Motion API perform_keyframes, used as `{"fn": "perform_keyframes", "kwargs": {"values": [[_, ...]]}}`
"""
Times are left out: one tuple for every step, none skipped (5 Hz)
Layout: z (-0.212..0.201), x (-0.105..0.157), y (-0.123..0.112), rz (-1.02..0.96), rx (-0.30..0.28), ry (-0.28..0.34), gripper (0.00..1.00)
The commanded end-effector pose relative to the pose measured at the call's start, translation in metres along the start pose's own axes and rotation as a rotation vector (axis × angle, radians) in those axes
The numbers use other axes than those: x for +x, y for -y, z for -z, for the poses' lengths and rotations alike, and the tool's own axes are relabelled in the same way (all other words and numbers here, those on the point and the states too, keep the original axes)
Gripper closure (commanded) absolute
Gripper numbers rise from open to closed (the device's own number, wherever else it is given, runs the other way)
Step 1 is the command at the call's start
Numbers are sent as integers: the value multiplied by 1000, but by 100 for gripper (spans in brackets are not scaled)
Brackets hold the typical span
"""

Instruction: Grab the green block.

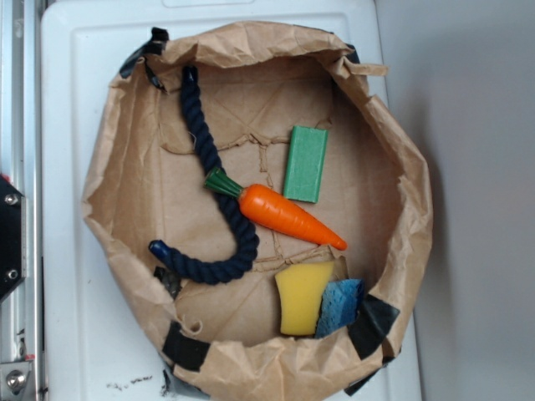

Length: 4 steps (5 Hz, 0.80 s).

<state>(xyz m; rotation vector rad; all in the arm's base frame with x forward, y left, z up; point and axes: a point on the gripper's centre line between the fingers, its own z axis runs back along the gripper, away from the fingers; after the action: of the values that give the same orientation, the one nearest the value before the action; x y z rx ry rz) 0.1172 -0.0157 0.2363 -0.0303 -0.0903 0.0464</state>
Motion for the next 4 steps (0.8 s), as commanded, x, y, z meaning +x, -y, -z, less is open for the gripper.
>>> {"fn": "perform_keyframes", "kwargs": {"values": [[0,0,0,0,0,0,0],[6,11,3,-27,-20,11,0],[10,28,-1,-18,-57,24,0],[15,51,-5,-18,-102,11,0]]}}
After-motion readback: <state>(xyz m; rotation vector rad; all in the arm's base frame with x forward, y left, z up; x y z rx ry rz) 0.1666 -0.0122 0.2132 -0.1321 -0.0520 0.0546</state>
